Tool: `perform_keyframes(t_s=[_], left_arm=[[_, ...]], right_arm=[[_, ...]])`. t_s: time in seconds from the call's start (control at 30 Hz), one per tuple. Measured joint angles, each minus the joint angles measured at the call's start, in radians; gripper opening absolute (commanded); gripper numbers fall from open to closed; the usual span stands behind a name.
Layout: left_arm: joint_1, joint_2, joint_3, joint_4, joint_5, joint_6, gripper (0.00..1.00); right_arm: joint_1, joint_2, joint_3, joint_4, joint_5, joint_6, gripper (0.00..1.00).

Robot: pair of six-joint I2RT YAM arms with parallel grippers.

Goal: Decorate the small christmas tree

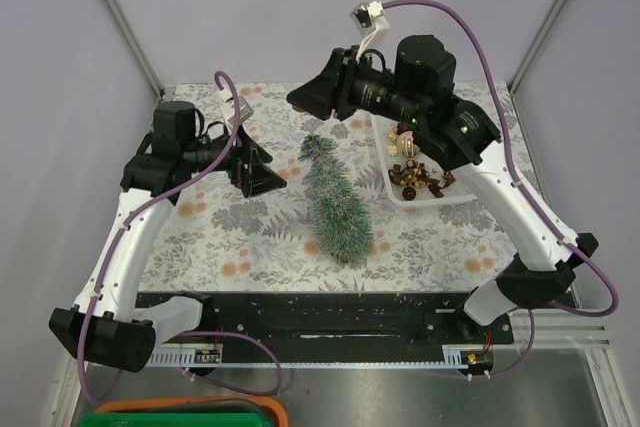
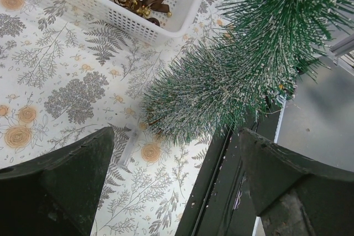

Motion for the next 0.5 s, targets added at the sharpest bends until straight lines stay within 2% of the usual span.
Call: perform_keyframes(t_s=[0.5], left_arm=[[0.0, -0.029, -0.013, 0.011, -0.001, -0.011, 0.99]], right_arm=[[0.016, -0.138, -0.226, 0.031, 0.018, 0.005, 0.14]])
